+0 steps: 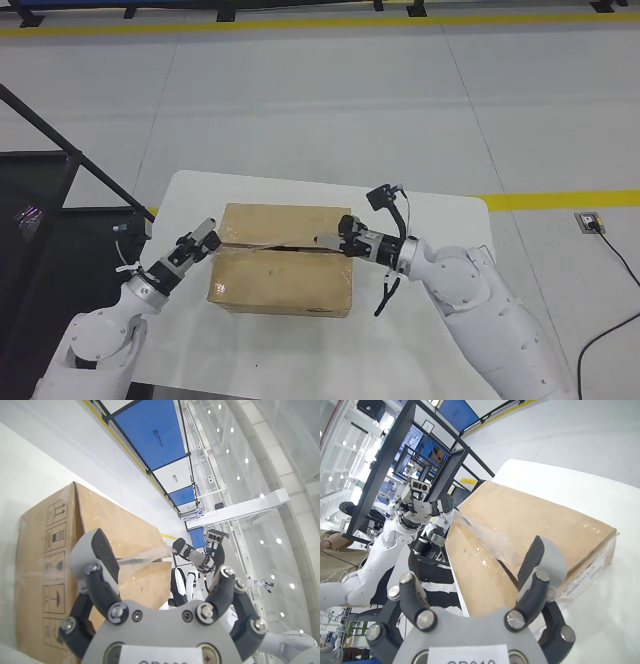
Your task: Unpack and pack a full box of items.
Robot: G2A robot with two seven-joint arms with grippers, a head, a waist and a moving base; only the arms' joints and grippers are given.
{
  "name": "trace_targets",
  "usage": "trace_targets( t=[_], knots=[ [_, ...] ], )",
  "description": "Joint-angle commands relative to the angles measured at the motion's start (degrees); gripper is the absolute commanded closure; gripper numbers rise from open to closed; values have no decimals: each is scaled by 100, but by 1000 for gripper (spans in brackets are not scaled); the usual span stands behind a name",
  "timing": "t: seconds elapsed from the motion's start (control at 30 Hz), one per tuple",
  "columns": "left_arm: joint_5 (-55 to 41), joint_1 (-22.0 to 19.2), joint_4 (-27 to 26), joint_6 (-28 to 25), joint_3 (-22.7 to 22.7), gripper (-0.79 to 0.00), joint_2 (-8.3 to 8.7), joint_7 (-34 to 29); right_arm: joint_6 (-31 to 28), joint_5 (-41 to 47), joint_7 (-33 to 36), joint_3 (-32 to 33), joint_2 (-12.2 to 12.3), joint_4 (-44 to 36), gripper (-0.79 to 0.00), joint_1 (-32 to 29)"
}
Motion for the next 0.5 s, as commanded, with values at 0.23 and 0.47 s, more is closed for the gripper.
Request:
trace_targets(
  t=[0.23, 0.47],
  knots=[
    [-115, -326, 413, -127, 290, -785, -43, -225, -245, 506, -16, 82, 12, -117, -785, -167],
    [-212, -220, 269, -195, 241, -785, -39, -284, -441, 867, 259, -480, -152, 574, -785, 525]
  ],
)
